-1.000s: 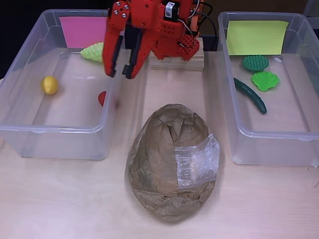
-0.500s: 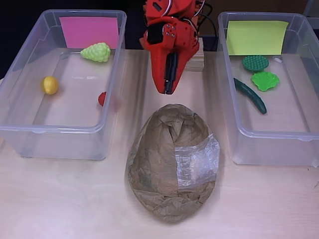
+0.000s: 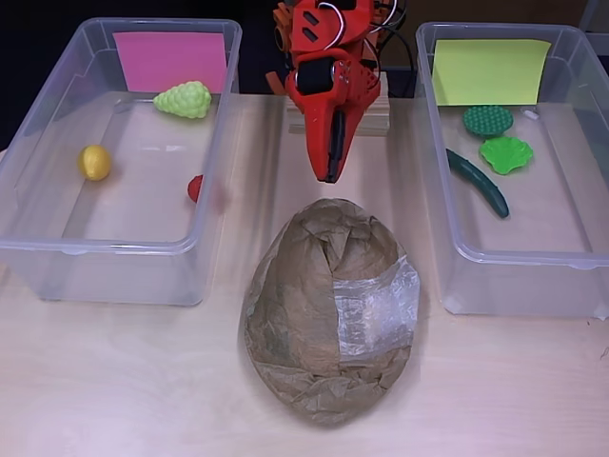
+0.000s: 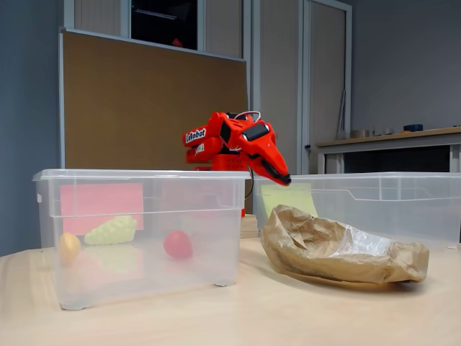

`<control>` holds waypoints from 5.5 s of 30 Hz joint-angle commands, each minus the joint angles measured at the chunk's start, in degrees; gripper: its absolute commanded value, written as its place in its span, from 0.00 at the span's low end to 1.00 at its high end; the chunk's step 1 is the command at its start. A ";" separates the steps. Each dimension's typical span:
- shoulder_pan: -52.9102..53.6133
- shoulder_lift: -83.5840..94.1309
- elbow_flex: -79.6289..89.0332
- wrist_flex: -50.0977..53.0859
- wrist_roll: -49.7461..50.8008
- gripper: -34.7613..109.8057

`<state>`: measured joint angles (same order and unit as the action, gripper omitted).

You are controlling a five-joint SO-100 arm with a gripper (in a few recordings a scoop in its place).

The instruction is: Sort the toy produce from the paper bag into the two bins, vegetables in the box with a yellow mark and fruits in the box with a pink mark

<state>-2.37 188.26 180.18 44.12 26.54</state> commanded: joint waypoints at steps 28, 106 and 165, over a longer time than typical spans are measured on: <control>-1.41 2.29 -0.18 25.40 -13.10 0.24; -1.41 2.29 -0.18 25.40 -13.10 0.24; -1.41 2.29 -0.18 25.40 -13.10 0.24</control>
<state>-2.64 190.28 180.26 68.82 13.45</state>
